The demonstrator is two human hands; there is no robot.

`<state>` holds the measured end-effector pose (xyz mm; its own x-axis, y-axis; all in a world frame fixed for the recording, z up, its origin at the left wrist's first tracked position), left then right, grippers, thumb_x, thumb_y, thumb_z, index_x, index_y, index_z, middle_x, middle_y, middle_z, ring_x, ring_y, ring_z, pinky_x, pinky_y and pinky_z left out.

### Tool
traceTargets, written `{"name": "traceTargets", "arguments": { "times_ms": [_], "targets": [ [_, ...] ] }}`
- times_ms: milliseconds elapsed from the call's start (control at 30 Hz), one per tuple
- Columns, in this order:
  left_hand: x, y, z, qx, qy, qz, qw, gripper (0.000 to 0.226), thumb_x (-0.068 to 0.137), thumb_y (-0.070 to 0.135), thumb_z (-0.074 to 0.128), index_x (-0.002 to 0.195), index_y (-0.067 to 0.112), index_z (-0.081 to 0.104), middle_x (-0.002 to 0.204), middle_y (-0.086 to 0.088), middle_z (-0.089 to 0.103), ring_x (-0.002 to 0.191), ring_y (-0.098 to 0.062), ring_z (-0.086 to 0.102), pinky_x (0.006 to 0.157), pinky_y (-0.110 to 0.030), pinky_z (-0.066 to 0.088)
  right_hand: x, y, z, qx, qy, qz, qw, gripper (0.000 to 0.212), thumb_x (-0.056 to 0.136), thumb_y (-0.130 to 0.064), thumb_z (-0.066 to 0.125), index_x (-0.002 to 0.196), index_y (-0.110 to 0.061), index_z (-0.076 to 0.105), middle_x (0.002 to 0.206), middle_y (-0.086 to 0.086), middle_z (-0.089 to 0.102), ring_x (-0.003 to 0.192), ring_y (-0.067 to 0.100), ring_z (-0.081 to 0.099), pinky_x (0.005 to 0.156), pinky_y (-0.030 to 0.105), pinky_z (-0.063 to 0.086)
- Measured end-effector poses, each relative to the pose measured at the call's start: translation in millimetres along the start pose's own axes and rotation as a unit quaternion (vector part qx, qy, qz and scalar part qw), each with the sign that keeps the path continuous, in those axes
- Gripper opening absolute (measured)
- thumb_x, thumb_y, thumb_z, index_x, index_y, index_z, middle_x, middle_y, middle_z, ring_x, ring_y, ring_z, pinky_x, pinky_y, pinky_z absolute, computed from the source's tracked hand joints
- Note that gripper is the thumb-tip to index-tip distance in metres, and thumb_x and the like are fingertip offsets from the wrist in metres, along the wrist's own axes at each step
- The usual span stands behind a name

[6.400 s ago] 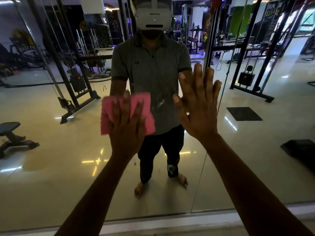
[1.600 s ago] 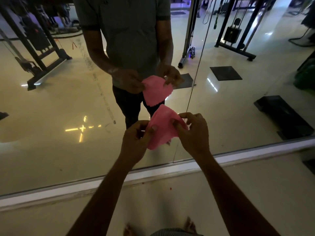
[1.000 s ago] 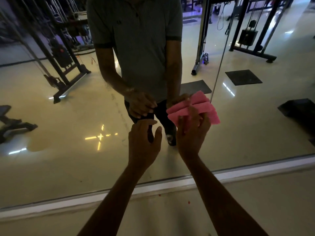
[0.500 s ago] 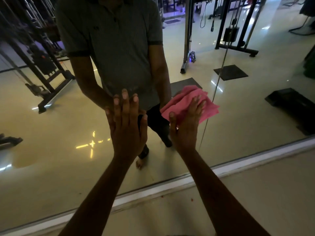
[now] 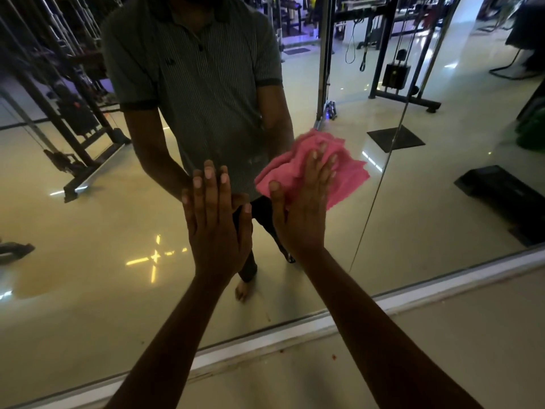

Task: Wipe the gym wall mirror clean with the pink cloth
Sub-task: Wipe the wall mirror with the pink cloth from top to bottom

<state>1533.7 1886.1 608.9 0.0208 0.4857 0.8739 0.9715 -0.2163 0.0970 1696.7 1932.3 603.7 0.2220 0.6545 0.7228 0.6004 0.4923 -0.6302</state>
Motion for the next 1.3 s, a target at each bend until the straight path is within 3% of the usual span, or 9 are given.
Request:
{"name": "traceTargets", "arguments": {
  "times_ms": [100,267,367,467,633,800,1000,1200,1300],
  "targets": [
    [2,-5,-9,0.003,0.003,-0.007,1.000,0.073,0.110,0.035,0.060,0.168,0.005,0.027,0.177,-0.016,0.016,0.167,-0.032,0.008,0.135,-0.057,0.006,3,-4,1,-0.035,-0.015,-0.086,0.996,0.096,0.099,-0.031,0.080,0.170,-0.009,0.017,0.179,0.007,0.013,0.168,0.009,-0.011,0.138,0.039,-0.003],
    [17,-24,-25,0.020,0.025,-0.040,0.999,0.070,0.112,0.033,0.056,0.170,0.008,0.024,0.178,-0.012,0.012,0.168,-0.028,0.004,0.134,-0.058,0.003,16,-11,-2,-0.135,-0.002,-0.088,0.987,0.073,0.111,-0.050,0.054,0.169,-0.016,0.024,0.180,0.018,0.004,0.168,0.039,-0.006,0.136,0.063,0.003],
    [18,-35,-29,0.030,0.023,-0.043,0.998,0.065,0.114,0.031,0.051,0.170,0.008,0.026,0.179,-0.011,0.011,0.168,-0.029,0.004,0.134,-0.058,0.003,4,-24,19,-0.150,-0.065,-0.155,0.974,0.070,0.114,-0.054,0.044,0.171,-0.020,0.020,0.182,0.013,0.001,0.169,0.039,-0.010,0.136,0.062,-0.001],
    [15,-45,-33,0.040,0.017,-0.022,0.999,0.063,0.114,0.028,0.052,0.169,0.007,0.031,0.179,-0.011,0.014,0.168,-0.032,0.009,0.134,-0.060,0.005,-19,1,8,-0.192,-0.126,-0.243,0.942,0.076,0.112,-0.052,0.056,0.171,-0.022,0.020,0.183,0.007,-0.011,0.170,0.036,-0.010,0.136,0.062,0.000],
    [14,-57,-37,0.046,0.005,0.002,0.999,0.062,0.113,0.028,0.053,0.169,0.010,0.032,0.179,-0.011,0.018,0.168,-0.032,0.013,0.134,-0.060,0.009,30,-52,11,-0.139,0.000,-0.101,0.985,0.070,0.115,-0.048,0.041,0.172,-0.015,0.016,0.181,0.017,0.000,0.168,0.045,-0.005,0.135,0.068,0.001],
    [13,-67,-37,0.024,0.005,0.023,0.999,0.058,0.117,0.031,0.040,0.170,0.009,0.027,0.178,-0.012,0.020,0.168,-0.028,0.010,0.135,-0.057,0.009,2,-47,14,-0.196,-0.129,-0.291,0.927,0.063,0.116,-0.049,0.040,0.172,-0.025,0.024,0.183,0.008,-0.003,0.170,0.036,-0.009,0.135,0.060,-0.010],
    [13,-67,-41,0.014,-0.009,0.019,1.000,0.058,0.117,0.028,0.037,0.171,0.012,0.025,0.182,-0.001,0.002,0.169,-0.024,0.004,0.136,-0.050,0.002,39,-76,10,-0.181,-0.029,-0.158,0.970,0.065,0.117,-0.053,0.031,0.172,-0.021,0.019,0.182,0.014,0.003,0.168,0.037,-0.010,0.135,0.064,-0.004],
    [12,-70,-43,0.018,0.004,0.027,0.999,0.060,0.114,0.025,0.049,0.169,0.009,0.032,0.180,-0.007,0.015,0.168,-0.028,0.012,0.135,-0.053,0.009,-19,-13,-3,-0.236,-0.146,-0.258,0.926,0.070,0.117,-0.054,0.037,0.175,-0.024,0.013,0.183,0.014,0.000,0.170,0.040,-0.005,0.134,0.068,0.003],
    [8,-63,-37,0.019,0.007,0.032,0.999,0.065,0.113,0.030,0.056,0.171,0.017,0.028,0.176,-0.017,0.025,0.164,-0.040,0.023,0.133,-0.062,0.015,-12,12,-26,-0.220,-0.099,-0.117,0.963,0.087,0.113,-0.053,0.049,0.175,-0.014,0.004,0.181,0.024,-0.003,0.168,0.045,-0.005,0.135,0.069,0.005]
  ]
}}
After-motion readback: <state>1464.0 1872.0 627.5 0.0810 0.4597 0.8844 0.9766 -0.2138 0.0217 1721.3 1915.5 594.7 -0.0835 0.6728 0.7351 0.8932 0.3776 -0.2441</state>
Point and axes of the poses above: each hand's wrist, its own x-axis towards the middle knuckle, its own z-axis out of the palm, y = z × x, the point moved 1 cm from there along x, towards the middle knuckle
